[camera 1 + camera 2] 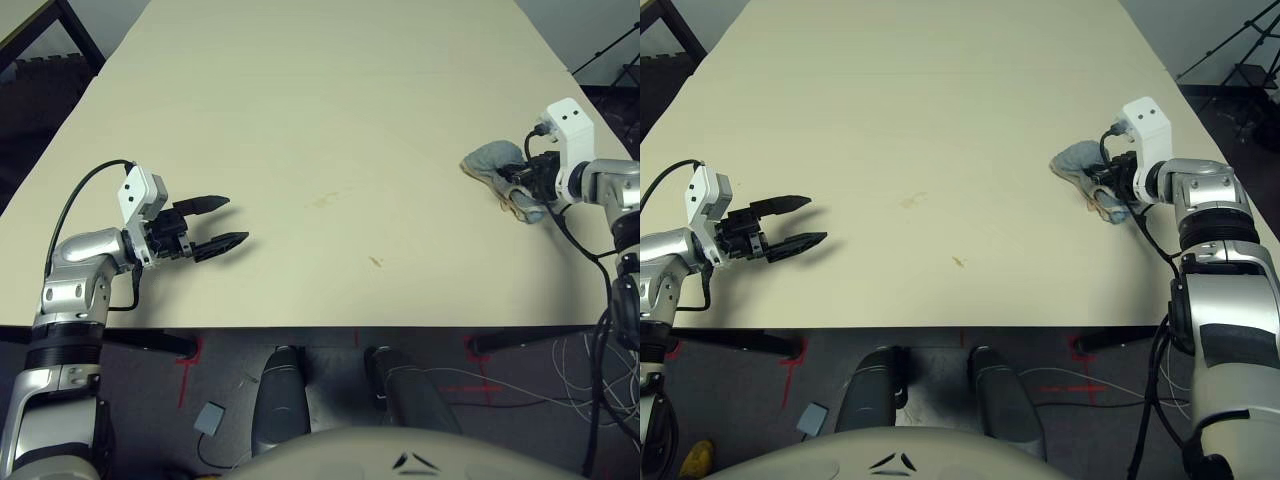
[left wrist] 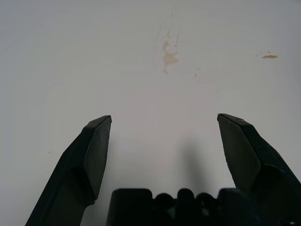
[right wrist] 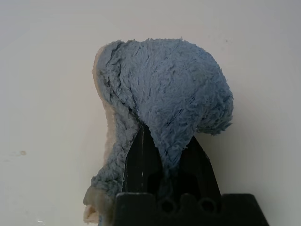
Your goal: Wipe the water off the table with a rag.
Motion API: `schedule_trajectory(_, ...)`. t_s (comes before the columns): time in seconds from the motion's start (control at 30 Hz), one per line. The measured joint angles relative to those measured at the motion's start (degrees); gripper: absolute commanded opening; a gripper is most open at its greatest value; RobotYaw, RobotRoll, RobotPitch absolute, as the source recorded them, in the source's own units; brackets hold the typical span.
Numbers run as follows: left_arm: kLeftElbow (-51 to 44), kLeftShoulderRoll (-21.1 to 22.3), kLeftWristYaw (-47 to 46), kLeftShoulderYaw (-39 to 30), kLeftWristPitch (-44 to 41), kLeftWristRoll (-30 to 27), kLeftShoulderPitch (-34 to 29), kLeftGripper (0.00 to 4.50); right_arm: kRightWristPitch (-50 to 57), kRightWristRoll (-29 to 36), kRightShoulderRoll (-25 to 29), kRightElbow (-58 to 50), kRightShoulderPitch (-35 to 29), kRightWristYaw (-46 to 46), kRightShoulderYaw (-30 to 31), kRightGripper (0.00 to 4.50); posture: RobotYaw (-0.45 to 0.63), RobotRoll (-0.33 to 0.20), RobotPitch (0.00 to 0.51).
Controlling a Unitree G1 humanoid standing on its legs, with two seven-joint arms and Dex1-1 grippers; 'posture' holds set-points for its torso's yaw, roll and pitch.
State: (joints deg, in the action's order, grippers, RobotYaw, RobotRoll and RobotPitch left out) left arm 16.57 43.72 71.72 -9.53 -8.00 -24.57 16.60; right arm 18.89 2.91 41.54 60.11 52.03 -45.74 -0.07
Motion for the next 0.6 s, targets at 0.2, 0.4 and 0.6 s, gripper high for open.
schedule_trajectory(0.2,0.07,-2.46,-3.31,-1.87,-0.34,-1.04,0.75,4.50,-2.03,0.36,0.81,0.66,-0.07,1.77,-2.15,3.00,-0.09,0.000,0.151)
schedule_trajectory(0.4,-0.04,-6.22,-11.90,-7.96,-1.17,-3.74,1.01,4.50,-7.38,3.05,3.51,0.62,-1.19,4.06,-8.35,4.48,-0.07,0.000,0.157)
schedule_trajectory(0.6,0.37,-8.68,-21.90,-12.49,0.47,-3.76,1.07,4.50,-13.87,7.70,3.55,0.64,-3.76,4.86,-15.09,4.48,-0.04,0.000,0.166)
